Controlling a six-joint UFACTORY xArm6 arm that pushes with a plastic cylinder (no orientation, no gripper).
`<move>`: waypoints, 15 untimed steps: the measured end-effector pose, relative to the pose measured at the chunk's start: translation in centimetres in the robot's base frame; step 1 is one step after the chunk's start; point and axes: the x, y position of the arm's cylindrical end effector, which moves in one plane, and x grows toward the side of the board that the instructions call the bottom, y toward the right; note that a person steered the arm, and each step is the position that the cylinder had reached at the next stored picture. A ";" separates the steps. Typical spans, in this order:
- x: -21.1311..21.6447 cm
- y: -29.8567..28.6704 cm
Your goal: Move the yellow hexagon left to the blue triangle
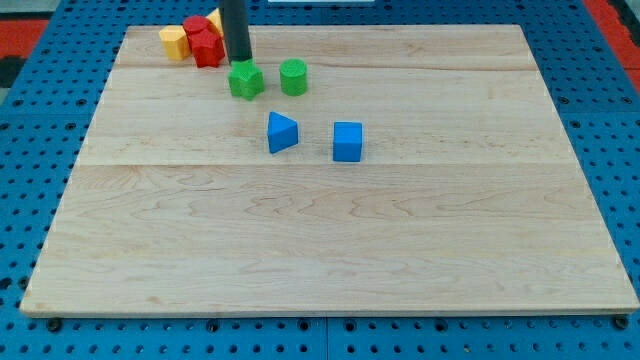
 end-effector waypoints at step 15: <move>7.5 -2.0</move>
